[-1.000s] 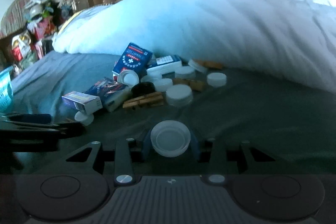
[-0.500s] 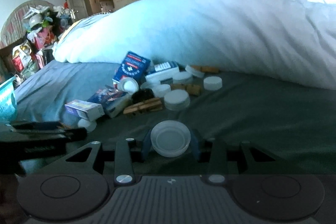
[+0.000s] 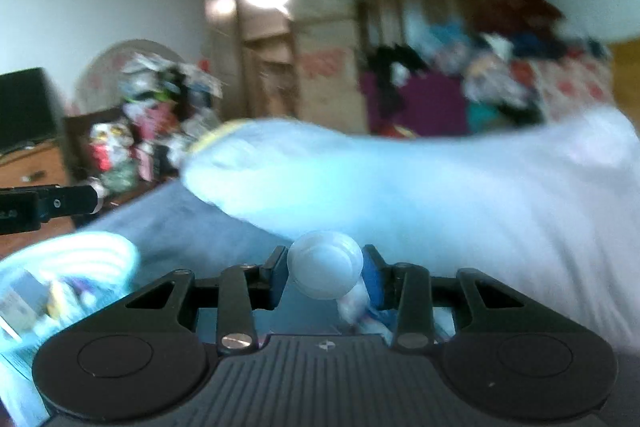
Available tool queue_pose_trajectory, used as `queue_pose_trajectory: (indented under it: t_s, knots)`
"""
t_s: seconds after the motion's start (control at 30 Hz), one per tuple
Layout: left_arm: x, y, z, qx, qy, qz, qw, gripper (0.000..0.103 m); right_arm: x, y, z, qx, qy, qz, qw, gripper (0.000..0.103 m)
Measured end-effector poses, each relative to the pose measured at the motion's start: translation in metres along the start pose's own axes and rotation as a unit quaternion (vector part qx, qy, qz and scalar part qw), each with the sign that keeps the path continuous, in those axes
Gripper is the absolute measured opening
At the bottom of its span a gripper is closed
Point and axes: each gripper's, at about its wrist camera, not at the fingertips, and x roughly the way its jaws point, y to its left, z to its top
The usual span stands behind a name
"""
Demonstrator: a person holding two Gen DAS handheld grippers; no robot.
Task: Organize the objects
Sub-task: 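Carry the clothespin and clear cap over the blue basket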
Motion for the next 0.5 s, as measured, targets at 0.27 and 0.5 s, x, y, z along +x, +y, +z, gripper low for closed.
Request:
queue_pose_trajectory:
  t_s: [0.27, 0.5]
  knots:
    - [-0.022, 0.126, 0.045, -0.04, -0.003, 0.111, 0.993, 0.062, 0.029, 0.109, 0.085, -0.047, -0.005, 0.109, 0.993, 0.04]
    - [-0.022, 0.238, 0.066, -0.075, 0.078, 0.173, 0.979, 0.062, 0.067, 0.201, 0.129, -0.078, 0.044, 0.181, 0.979, 0.04]
